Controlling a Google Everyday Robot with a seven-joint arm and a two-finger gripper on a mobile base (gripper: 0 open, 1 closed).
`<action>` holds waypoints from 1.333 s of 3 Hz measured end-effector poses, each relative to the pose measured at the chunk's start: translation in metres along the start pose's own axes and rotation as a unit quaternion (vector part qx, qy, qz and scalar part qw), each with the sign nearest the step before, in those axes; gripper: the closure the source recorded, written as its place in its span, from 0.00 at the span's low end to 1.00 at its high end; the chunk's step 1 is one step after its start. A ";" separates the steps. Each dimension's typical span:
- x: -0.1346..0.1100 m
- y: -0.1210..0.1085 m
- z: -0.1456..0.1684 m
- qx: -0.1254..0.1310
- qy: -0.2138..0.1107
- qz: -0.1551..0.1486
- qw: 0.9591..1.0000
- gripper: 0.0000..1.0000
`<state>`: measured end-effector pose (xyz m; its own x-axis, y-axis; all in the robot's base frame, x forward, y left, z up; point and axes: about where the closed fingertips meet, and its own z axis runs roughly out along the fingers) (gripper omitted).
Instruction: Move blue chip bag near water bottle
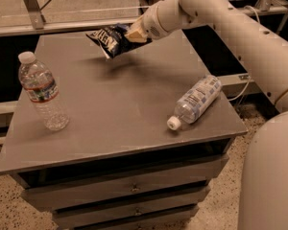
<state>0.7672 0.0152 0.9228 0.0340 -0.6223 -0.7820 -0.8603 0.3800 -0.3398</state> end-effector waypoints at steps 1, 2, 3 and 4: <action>-0.015 0.055 0.001 -0.073 0.001 -0.063 0.995 1.00; -0.017 0.082 0.001 -0.111 0.006 -0.093 0.989 1.00; -0.015 0.102 0.003 -0.138 0.004 -0.113 0.984 1.00; -0.015 0.115 0.003 -0.158 0.000 -0.128 0.979 0.89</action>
Offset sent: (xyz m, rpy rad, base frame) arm -0.0978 0.0476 -0.0200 -0.1609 0.0201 0.3597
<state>0.6695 0.0709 0.8939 0.2687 -0.6688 -0.6932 -0.9380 -0.0181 -0.3462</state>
